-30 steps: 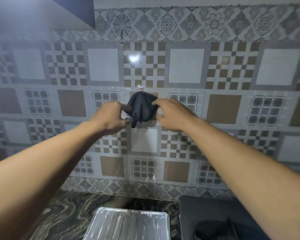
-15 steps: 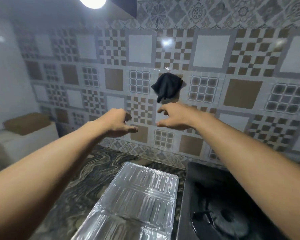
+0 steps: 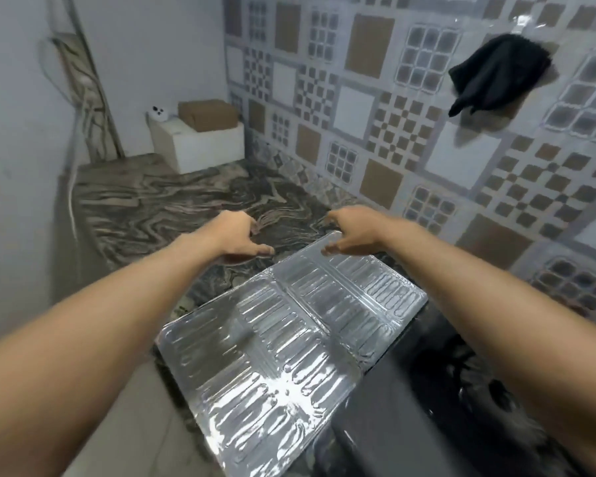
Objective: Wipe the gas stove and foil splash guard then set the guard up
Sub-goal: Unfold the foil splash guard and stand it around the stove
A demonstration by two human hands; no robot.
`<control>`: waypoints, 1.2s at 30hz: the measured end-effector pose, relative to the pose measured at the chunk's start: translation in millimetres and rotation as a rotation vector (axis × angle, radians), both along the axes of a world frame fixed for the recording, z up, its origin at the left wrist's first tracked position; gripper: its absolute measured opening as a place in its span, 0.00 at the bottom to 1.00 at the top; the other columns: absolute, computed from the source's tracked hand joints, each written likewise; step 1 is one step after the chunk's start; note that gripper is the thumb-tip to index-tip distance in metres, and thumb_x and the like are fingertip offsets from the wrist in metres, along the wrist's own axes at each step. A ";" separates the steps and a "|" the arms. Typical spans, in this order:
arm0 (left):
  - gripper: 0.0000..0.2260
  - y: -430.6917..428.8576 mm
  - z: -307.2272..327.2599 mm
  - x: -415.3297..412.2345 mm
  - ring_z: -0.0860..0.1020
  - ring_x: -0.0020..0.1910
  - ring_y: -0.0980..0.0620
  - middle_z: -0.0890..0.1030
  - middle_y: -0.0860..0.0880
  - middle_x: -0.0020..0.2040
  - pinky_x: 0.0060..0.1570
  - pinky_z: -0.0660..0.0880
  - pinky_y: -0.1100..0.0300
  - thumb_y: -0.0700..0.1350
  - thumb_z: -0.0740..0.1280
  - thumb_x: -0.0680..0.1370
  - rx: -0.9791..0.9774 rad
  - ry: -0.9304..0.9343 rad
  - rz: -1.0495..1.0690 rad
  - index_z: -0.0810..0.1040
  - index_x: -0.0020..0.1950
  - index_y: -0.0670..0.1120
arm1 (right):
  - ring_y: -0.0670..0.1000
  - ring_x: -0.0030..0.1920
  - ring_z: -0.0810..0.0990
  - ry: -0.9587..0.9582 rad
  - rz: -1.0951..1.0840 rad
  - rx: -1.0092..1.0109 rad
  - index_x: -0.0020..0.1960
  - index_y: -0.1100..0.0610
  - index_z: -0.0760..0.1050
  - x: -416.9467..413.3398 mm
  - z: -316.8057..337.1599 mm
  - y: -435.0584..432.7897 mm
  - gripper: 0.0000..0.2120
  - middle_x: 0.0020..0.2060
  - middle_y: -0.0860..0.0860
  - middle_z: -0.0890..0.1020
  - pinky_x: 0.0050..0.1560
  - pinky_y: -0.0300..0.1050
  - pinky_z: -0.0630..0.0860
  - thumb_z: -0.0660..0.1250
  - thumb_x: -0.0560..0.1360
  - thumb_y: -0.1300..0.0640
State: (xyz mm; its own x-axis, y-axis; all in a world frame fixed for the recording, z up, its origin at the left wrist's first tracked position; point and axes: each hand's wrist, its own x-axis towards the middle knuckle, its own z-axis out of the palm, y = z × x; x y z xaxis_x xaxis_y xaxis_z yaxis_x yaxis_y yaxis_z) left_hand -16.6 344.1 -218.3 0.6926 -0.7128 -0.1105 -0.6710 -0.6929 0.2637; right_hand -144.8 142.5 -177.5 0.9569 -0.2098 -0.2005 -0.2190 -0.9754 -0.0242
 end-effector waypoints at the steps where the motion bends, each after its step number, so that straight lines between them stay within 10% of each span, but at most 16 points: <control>1: 0.32 7.4 -13.7 -0.3 0.80 0.59 0.42 0.83 0.43 0.60 0.57 0.75 0.54 0.66 0.69 0.71 0.017 0.027 0.034 0.80 0.63 0.42 | 0.57 0.66 0.74 0.029 0.021 0.007 0.71 0.57 0.69 5.6 -13.5 0.3 0.33 0.68 0.56 0.75 0.67 0.54 0.71 0.71 0.72 0.41; 6: 0.30 29.7 -75.3 -5.2 0.81 0.52 0.41 0.84 0.43 0.50 0.51 0.77 0.51 0.67 0.70 0.70 0.115 0.119 0.152 0.81 0.54 0.41 | 0.58 0.68 0.73 0.148 0.060 0.043 0.73 0.55 0.67 34.1 -77.5 -0.5 0.36 0.69 0.56 0.74 0.65 0.49 0.70 0.73 0.71 0.43; 14: 0.44 36.0 -146.1 -8.3 0.73 0.66 0.38 0.71 0.40 0.70 0.64 0.73 0.45 0.68 0.74 0.65 0.216 0.154 0.211 0.69 0.72 0.44 | 0.60 0.69 0.71 0.260 0.146 0.087 0.77 0.55 0.61 82.3 -157.8 -1.8 0.38 0.73 0.58 0.70 0.67 0.52 0.70 0.74 0.71 0.54; 21: 0.53 33.0 -165.1 -4.5 0.70 0.65 0.38 0.71 0.40 0.68 0.65 0.70 0.43 0.65 0.78 0.60 0.240 0.146 0.311 0.59 0.78 0.48 | 0.62 0.56 0.79 0.337 0.120 0.221 0.79 0.47 0.52 116.5 -187.0 -10.4 0.40 0.75 0.61 0.64 0.55 0.61 0.80 0.65 0.74 0.67; 32: 0.22 14.3 -119.6 38.0 0.79 0.59 0.44 0.81 0.44 0.61 0.50 0.70 0.61 0.42 0.79 0.67 -0.037 0.245 0.429 0.80 0.60 0.46 | 0.67 0.76 0.54 0.194 0.127 0.114 0.77 0.37 0.50 137.1 -180.7 -20.1 0.54 0.78 0.62 0.52 0.73 0.65 0.61 0.81 0.63 0.50; 36: 0.15 14.7 -74.8 38.2 0.79 0.59 0.42 0.82 0.42 0.60 0.54 0.72 0.58 0.43 0.74 0.72 -0.153 0.157 0.392 0.82 0.58 0.46 | 0.65 0.67 0.70 -0.028 0.169 0.099 0.71 0.50 0.66 133.7 -135.8 -22.9 0.36 0.69 0.62 0.71 0.67 0.55 0.69 0.77 0.68 0.48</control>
State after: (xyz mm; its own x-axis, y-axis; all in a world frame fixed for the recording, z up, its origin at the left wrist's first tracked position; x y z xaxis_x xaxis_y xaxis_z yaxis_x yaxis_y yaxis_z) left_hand 21.6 358.8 -293.1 0.8969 -0.4162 -0.1494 -0.3093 -0.8319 0.4608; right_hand -11.1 119.6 -313.3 0.9823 -0.0263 -0.1853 -0.0503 -0.9907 -0.1261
